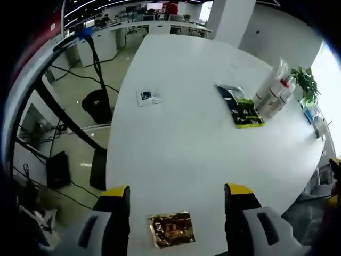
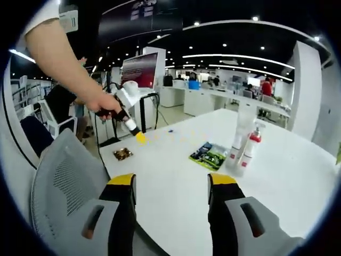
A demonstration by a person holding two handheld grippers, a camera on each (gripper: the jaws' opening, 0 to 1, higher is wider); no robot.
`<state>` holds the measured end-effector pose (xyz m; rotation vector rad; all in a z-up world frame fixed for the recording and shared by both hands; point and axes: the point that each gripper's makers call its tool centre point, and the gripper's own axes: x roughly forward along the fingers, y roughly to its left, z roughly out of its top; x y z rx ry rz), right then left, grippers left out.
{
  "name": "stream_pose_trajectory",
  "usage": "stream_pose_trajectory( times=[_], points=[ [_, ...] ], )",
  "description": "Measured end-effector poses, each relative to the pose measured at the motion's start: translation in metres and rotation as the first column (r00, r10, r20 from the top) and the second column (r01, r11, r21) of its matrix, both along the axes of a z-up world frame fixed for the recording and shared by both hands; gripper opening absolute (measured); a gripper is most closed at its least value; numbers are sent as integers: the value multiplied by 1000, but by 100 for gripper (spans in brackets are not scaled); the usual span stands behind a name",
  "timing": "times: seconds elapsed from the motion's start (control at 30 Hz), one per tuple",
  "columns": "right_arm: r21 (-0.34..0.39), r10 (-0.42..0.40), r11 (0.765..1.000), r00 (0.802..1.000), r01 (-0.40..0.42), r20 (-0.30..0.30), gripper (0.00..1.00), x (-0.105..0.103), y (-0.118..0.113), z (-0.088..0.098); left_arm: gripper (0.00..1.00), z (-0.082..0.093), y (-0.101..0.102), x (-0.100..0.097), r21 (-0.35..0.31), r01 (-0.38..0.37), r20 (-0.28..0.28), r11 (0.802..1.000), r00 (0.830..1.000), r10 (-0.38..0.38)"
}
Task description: Arrange the skincare products in the storage area until every visible bottle or jar stands upright without overlapping.
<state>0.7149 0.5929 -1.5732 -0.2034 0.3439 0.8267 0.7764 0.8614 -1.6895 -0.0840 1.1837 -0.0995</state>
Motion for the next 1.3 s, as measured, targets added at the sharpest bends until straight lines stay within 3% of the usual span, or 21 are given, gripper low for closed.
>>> stream_pose_trajectory(
  times=[0.2, 0.37, 0.53, 0.7, 0.9, 1.2, 1.23, 1.3],
  points=[
    [-8, 0, 1000, 1000, 0, 2, 49, 0, -1, -1, 76, -22, 11, -33, 23, -33, -79, 999, 996, 34],
    [-16, 7, 1000, 1000, -8, -9, 49, -1, 1, -3, 77, -24, 3, -37, -2, -65, -74, 998, 995, 64],
    [-23, 17, 1000, 1000, -17, -10, 49, -2, 2, -4, 76, -33, 2, -47, 45, -21, -115, 999, 993, 26],
    [-29, 9, 1000, 1000, -10, -10, 49, -2, 1, -6, 74, -37, 11, -50, 74, -1, -110, 997, 994, 9],
    [-30, -5, 1000, 1000, 4, -13, 50, 0, -2, -6, 63, -39, 16, -49, 94, 0, -106, 996, 994, 10],
    [-42, -7, 999, 1000, 6, -17, 49, 0, -2, -8, 58, -38, 12, -51, 94, -10, -86, 996, 996, 18],
    [-43, -6, 999, 1000, 5, -18, 49, 0, -2, -8, 56, -38, 11, -51, 93, -11, -85, 996, 996, 19],
    [-46, -1, 999, 1000, 0, -17, 49, -1, -1, -9, 41, -36, 8, -53, 95, 20, -93, 995, 996, -11]
  ],
)
